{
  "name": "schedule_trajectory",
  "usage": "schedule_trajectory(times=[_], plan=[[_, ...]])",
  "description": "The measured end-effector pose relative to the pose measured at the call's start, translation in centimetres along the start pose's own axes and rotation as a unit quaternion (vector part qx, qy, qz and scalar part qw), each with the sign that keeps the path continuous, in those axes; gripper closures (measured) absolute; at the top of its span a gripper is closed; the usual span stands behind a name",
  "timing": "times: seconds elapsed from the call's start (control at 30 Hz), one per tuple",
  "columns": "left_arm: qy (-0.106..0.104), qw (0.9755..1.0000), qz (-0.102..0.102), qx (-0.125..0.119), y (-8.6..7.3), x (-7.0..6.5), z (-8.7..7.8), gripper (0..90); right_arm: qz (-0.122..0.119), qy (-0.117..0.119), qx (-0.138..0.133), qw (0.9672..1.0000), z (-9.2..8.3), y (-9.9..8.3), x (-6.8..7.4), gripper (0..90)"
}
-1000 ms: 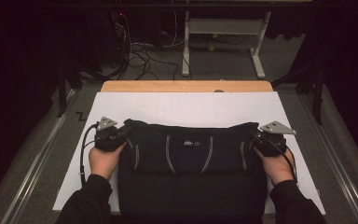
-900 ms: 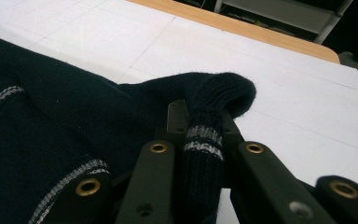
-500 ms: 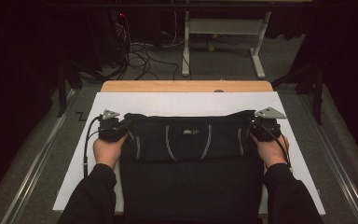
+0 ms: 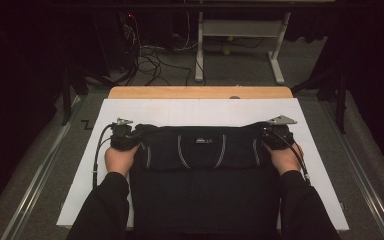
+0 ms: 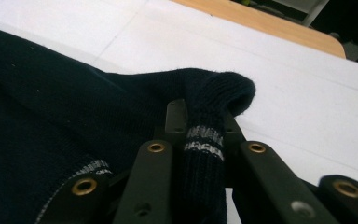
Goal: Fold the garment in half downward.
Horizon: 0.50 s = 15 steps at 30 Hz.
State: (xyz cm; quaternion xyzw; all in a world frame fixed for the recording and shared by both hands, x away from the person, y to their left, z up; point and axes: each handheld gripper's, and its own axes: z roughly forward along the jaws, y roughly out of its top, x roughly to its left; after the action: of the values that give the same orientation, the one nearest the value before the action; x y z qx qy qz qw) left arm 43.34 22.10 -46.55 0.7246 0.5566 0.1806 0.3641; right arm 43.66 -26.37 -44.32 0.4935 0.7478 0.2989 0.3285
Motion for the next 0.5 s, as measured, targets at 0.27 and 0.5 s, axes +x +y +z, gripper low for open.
schedule_trajectory(times=[0.27, 0.5], plan=[[-0.001, 1.0, -0.005, -0.006, 0.1, 0.2, -0.2, 64.0, 0.011, -0.006, 0.008, 0.9999, 0.3, -1.1, -0.5, 81.0], [0.002, 0.9998, -0.018, 0.002, 0.1, 0.3, -0.7, 42.1, 0.012, -0.006, 0.009, 0.9999, 0.3, -1.1, -0.5, 70.9]])
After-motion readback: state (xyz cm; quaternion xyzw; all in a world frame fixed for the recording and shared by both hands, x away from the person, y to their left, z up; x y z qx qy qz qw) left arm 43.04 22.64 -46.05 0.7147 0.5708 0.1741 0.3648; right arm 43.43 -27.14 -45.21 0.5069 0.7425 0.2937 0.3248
